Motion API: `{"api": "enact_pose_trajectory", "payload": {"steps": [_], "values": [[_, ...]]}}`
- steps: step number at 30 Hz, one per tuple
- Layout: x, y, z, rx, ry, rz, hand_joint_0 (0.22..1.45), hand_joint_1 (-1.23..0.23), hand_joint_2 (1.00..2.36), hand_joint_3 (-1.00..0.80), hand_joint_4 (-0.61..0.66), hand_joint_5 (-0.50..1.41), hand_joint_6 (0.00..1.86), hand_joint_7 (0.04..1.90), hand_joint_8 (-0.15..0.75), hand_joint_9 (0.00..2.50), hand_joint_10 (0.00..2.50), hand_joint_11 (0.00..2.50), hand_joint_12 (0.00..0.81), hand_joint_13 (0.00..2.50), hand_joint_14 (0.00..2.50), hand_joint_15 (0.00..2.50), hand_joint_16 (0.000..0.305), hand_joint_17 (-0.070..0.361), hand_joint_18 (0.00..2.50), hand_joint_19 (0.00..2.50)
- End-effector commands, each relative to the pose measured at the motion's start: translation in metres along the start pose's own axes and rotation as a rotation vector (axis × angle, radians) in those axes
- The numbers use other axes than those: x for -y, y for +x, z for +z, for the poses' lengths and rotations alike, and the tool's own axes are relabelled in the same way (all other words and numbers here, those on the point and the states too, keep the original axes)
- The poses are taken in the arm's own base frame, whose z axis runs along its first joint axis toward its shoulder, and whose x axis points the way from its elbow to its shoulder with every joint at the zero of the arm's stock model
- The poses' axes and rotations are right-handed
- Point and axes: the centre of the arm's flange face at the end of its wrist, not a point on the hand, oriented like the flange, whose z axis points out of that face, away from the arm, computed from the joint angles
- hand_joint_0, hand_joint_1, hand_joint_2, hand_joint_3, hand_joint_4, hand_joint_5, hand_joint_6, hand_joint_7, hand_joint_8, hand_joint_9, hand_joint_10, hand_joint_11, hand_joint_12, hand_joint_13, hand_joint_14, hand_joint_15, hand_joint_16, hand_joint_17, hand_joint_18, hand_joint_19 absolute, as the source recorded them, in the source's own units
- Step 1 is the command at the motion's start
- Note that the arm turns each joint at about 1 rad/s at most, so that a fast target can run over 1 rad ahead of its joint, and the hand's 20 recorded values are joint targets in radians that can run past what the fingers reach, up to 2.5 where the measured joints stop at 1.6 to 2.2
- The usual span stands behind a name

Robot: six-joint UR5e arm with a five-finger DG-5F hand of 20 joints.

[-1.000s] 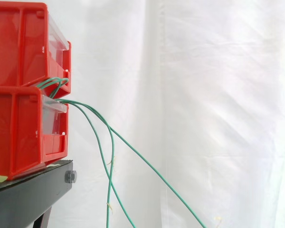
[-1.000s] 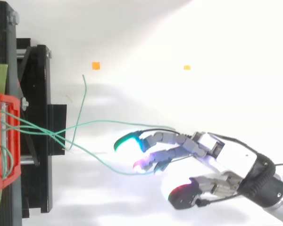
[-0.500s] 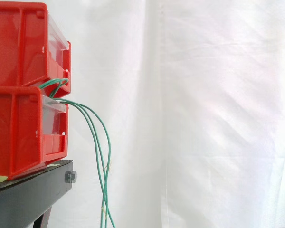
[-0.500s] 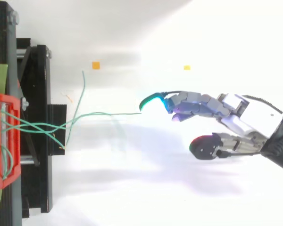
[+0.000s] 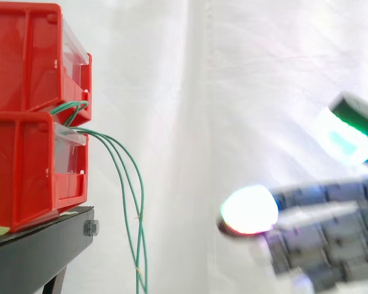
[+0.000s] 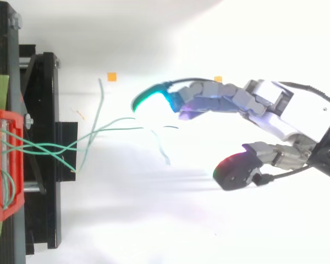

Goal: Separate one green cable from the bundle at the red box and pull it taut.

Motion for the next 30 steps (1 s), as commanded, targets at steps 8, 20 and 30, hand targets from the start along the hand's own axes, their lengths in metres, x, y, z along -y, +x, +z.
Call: {"api": "enact_pose_trajectory", "payload": {"steps": [8,20,30], "values": [[0.009,0.057,0.094,-0.049,-0.187,-0.083,0.39,-0.47,1.00,-0.50,0.12,-0.26,0.50,0.61,0.334,0.51,0.01,0.28,0.375,0.33,0.01,0.32,0.064,0.145,0.36,0.63],[0.023,0.055,0.093,-0.077,-0.132,-0.097,0.39,-0.47,1.00,-0.50,0.12,-0.26,0.50,0.62,0.334,0.53,0.01,0.29,0.378,0.34,0.01,0.33,0.065,0.146,0.37,0.63],[0.023,0.066,0.086,-0.088,-0.129,-0.105,0.39,-0.48,1.00,-0.50,0.12,-0.26,0.50,0.62,0.331,0.57,0.01,0.34,0.377,0.38,0.01,0.35,0.065,0.145,0.39,0.65]]}}
